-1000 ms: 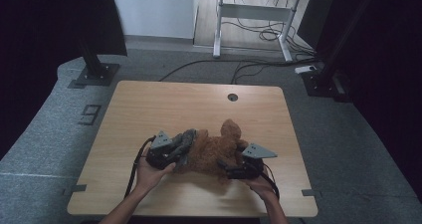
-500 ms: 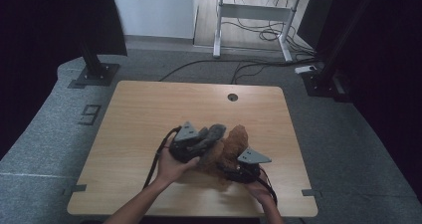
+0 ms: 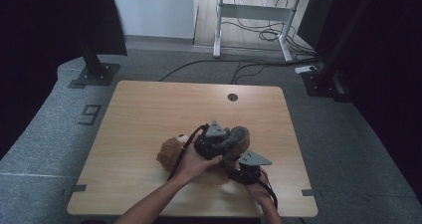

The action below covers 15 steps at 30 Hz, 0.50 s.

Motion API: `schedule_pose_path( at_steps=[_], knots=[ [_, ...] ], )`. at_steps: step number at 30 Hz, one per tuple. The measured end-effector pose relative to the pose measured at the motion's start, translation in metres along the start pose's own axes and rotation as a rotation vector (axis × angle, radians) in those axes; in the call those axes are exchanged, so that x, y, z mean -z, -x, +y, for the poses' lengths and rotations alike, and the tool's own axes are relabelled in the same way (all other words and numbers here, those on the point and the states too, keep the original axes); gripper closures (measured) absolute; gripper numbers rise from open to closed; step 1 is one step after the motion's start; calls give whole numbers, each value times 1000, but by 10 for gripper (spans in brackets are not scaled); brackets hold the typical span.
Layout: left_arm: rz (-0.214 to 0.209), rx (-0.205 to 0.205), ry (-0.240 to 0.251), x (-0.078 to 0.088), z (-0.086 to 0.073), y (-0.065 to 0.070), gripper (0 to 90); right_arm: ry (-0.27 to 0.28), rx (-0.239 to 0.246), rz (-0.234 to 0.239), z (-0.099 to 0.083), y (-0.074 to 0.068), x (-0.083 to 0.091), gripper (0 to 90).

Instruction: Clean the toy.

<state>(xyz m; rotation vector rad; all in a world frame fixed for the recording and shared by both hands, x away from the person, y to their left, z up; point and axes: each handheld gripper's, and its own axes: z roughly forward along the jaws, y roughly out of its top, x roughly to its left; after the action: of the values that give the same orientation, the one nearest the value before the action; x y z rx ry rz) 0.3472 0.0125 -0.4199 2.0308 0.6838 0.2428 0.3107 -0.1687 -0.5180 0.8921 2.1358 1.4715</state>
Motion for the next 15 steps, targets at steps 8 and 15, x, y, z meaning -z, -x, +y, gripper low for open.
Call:
schedule_pose_path(
  at_steps=[8, 15],
  knots=[
    [47, -7, 36, 41, -22, -16, 741, 0, -13, -17, 3, -3, -2, 563],
    [153, 52, 89, 100, -65, -48, 741, -5, -31, -32, 3, -1, -4, 564]
  ],
)
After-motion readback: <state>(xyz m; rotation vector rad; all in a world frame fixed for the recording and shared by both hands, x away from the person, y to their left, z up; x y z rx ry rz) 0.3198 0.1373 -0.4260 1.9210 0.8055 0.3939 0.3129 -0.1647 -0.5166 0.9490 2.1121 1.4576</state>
